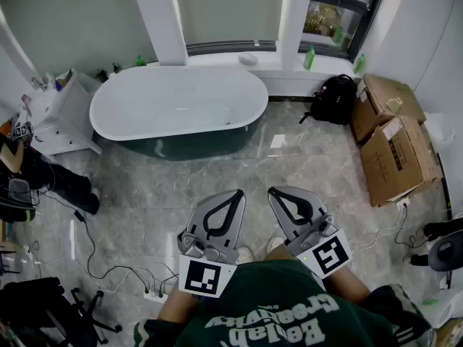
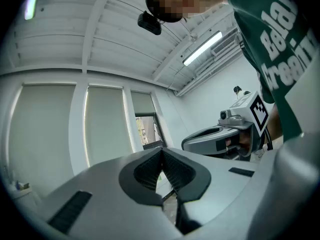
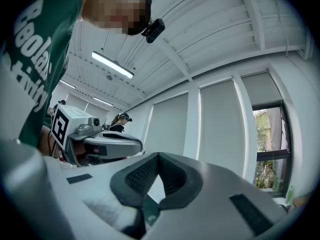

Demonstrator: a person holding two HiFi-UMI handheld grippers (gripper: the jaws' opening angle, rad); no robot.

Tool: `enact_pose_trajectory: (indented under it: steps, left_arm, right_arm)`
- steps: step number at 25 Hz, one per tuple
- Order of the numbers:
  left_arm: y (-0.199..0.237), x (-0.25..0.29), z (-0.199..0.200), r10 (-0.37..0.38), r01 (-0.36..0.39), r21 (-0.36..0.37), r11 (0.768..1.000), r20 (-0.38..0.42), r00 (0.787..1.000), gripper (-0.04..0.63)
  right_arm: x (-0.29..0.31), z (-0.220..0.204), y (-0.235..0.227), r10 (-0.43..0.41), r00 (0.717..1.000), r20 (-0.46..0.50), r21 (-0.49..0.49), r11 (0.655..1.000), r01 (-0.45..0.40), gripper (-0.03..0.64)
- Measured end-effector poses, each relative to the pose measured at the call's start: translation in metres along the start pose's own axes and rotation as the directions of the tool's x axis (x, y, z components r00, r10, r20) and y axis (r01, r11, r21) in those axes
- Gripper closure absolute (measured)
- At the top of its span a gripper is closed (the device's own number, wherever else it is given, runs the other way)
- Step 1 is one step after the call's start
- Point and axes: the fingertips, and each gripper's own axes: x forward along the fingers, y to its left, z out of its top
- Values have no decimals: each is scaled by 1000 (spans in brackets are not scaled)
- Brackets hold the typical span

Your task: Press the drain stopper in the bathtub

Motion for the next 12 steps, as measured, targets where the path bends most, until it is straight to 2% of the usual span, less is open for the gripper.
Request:
enact_pose_trajectory:
  steps: [12]
  left_arm:
    - [7,7,-8,18,-19,-14,1000,-24,1000,586]
  right_arm:
    - [5,-1,-2,7,1000,14,10,1000,-7,603]
